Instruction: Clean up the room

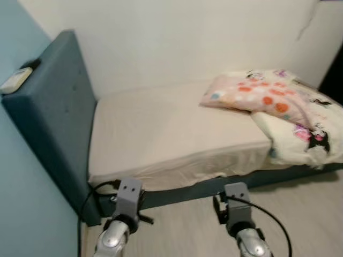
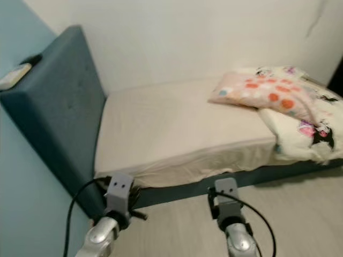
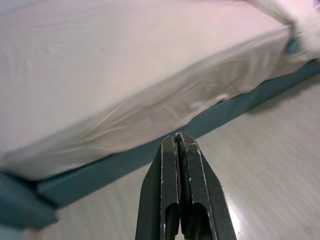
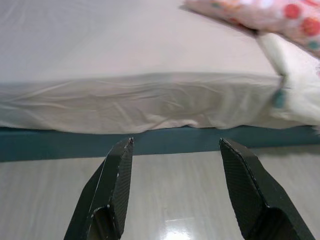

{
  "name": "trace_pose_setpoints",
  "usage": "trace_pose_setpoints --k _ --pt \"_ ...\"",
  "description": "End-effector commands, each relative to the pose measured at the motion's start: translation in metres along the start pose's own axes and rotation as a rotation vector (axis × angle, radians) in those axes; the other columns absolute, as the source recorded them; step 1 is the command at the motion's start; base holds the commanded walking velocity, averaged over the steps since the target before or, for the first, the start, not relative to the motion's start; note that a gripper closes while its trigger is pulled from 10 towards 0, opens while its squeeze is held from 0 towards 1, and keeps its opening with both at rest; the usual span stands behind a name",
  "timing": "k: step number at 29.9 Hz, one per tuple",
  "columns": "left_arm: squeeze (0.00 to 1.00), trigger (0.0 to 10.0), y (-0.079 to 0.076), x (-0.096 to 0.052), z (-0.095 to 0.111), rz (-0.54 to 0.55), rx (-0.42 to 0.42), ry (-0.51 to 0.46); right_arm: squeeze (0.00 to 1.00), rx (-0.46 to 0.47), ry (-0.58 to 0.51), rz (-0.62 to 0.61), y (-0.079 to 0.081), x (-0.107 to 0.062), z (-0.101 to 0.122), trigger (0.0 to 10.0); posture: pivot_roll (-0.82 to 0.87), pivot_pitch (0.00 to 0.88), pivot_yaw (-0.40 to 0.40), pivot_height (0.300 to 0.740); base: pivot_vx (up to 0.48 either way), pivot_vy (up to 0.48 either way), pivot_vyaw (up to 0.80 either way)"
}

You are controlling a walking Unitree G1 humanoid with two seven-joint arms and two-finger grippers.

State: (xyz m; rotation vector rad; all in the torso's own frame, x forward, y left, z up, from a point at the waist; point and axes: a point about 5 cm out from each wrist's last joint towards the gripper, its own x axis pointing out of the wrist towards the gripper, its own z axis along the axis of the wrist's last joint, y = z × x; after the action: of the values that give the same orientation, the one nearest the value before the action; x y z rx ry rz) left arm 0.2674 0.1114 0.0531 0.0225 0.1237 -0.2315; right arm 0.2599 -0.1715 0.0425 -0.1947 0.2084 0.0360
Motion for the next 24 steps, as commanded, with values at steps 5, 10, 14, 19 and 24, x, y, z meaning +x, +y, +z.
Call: trace_pose_setpoints --k 5,10,14,19,24 --pt "0.00 10.0 0.0009 -0.0024 -0.0019 -0.014 0.002 0.005 0.00 0.005 0.017 0.007 0.0037 -0.0030 -0.0061 10.0 -0.02 0.051 0.030 0.740 0.000 0.000 -0.80" --pt "0.00 10.0 -0.0005 -0.0023 -0.0017 -0.021 0.001 0.005 0.00 0.003 0.015 0.005 0.0031 -0.0028 -0.0060 10.0 -0.02 0.048 0.029 0.740 0.000 0.000 -0.80" --pt "0.00 10.0 -0.0005 -0.0022 -0.0016 -0.023 -0.003 0.002 0.00 0.004 0.012 0.004 0.0030 -0.0023 -0.0054 10.0 -0.02 0.048 0.028 0.740 0.000 0.000 -0.80" --pt "0.00 10.0 -0.0005 -0.0019 -0.0019 -0.021 -0.012 0.005 0.00 -0.024 0.007 0.011 0.0034 -0.0016 -0.0050 10.0 -0.02 0.043 0.027 0.740 0.000 0.000 -0.53" --pt "0.00 10.0 -0.0012 -0.0013 -0.0007 -0.025 -0.010 0.000 0.00 -0.025 0.006 0.016 0.0043 -0.0010 -0.0052 10.0 -0.02 0.044 0.025 0.740 0.000 0.000 0.00"
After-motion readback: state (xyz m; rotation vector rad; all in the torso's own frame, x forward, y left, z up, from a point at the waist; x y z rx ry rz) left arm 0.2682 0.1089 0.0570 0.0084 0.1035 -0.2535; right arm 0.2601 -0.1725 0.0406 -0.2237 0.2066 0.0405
